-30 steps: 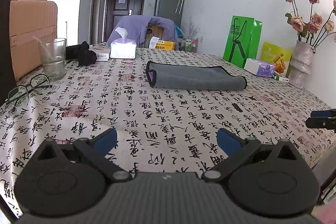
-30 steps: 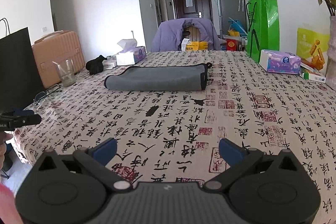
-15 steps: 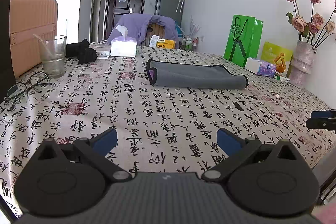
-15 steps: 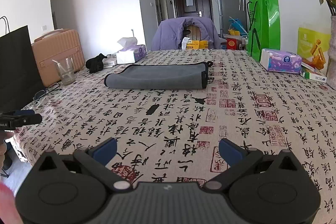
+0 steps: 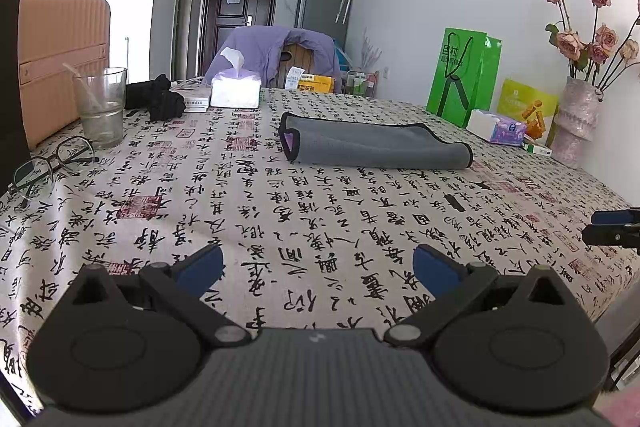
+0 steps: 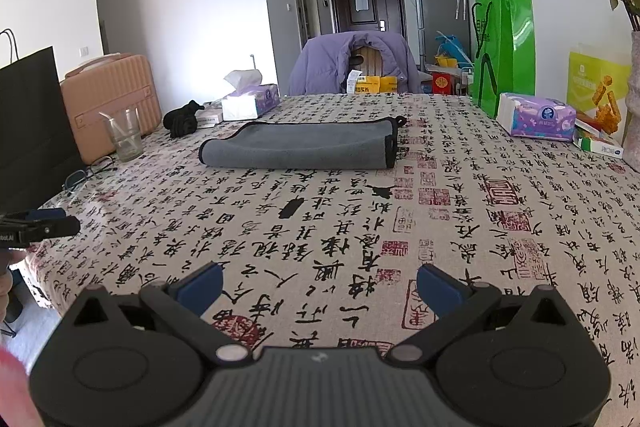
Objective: Fold towel
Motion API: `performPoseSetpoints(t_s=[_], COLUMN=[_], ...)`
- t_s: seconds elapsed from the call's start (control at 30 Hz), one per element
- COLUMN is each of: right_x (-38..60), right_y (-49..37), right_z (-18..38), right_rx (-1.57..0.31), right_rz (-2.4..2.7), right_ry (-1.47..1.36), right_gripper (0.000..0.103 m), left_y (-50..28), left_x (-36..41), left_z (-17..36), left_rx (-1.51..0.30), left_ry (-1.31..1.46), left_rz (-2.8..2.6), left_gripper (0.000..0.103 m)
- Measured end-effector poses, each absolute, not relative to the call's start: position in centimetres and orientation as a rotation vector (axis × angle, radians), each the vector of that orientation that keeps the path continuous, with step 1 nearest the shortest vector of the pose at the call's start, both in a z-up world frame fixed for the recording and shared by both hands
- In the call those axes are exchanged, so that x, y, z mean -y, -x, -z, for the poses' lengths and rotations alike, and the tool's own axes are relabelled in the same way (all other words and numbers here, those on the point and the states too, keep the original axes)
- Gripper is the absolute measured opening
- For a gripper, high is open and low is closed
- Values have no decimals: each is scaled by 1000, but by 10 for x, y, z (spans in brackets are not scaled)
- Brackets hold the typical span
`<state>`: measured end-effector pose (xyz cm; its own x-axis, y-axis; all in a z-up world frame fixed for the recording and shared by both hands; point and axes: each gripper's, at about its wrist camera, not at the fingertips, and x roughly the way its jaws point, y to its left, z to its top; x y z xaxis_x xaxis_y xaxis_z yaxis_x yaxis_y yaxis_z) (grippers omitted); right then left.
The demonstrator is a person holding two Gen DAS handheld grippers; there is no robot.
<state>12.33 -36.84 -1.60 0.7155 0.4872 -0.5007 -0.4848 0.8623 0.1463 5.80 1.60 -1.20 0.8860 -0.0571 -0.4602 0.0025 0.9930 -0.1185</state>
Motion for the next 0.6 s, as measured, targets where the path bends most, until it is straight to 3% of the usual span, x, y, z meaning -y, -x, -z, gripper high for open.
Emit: performPoseSetpoints(t_s=[0.6], right_x=[368], right_y=[-123], right_z=[18], right_rx=[-555], right_rz=[-541], right_ry=[-2], right_gripper=[103], left_y=[-58], left_x=[-16], left_z=[12], left_rx=[-482], left_ry=[117], left_rz=[30], left_gripper=[103])
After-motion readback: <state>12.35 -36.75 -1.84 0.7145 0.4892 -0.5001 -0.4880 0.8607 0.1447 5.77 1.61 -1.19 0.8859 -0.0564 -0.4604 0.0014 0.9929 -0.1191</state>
